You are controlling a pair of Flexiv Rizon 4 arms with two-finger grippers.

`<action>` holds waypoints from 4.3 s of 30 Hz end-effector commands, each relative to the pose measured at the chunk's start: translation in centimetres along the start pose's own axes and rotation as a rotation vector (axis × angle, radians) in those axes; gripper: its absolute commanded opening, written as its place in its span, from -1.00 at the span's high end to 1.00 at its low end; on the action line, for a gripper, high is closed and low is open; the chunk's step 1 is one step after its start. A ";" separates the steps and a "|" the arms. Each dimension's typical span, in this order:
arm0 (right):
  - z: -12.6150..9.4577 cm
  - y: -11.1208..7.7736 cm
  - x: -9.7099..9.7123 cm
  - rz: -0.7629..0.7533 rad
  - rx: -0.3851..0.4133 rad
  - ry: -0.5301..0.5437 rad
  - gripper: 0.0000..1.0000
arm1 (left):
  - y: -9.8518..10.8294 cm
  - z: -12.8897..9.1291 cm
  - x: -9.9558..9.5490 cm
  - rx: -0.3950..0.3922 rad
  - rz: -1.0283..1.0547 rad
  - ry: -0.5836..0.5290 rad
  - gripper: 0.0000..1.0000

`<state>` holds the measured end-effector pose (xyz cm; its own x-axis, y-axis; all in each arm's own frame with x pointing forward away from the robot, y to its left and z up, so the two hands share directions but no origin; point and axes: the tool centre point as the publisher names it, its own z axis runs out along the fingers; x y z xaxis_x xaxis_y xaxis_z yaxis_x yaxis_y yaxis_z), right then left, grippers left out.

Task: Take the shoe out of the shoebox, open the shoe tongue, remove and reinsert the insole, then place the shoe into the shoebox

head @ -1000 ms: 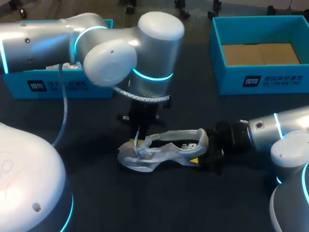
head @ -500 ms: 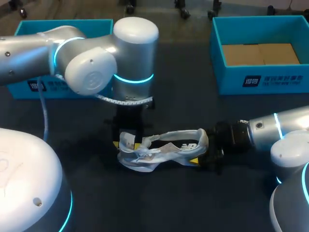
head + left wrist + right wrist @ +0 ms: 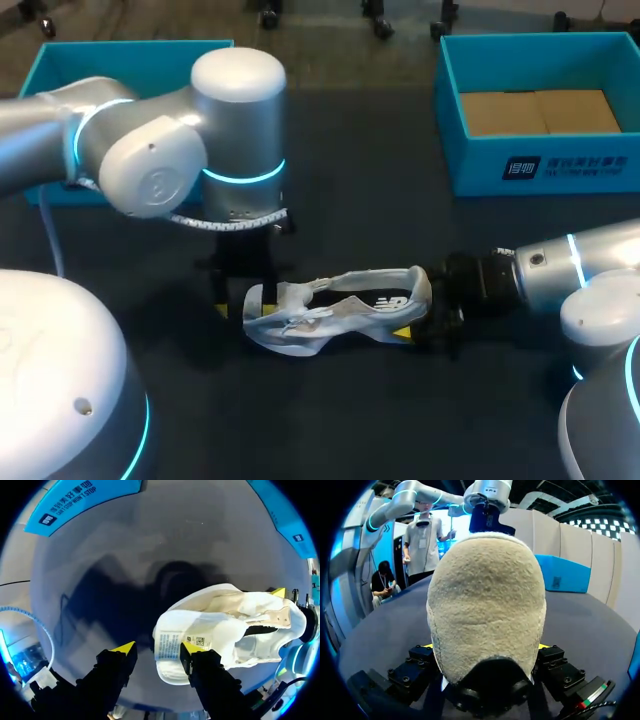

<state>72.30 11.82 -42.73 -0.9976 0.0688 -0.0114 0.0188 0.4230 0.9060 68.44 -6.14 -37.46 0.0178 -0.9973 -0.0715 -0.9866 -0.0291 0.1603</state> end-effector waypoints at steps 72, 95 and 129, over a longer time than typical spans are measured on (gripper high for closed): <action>0.4 -0.2 -0.2 0.001 0.003 -0.002 1.00 | 4.4 -19.6 8.1 0.030 1.724 -0.053 1.00; 0.4 -0.2 -0.2 0.001 0.003 -0.002 1.00 | 1.0 -15.8 13.3 0.240 1.666 0.131 1.00; 0.4 -0.2 -0.2 0.001 0.003 -0.002 1.00 | 0.1 -5.7 17.2 0.194 1.766 0.130 1.00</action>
<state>72.31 11.80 -42.75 -0.9976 0.0690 -0.0112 0.0191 0.4230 0.9059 69.48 -23.41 -32.96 -0.9792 0.1702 0.1109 0.1514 0.9754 -0.1600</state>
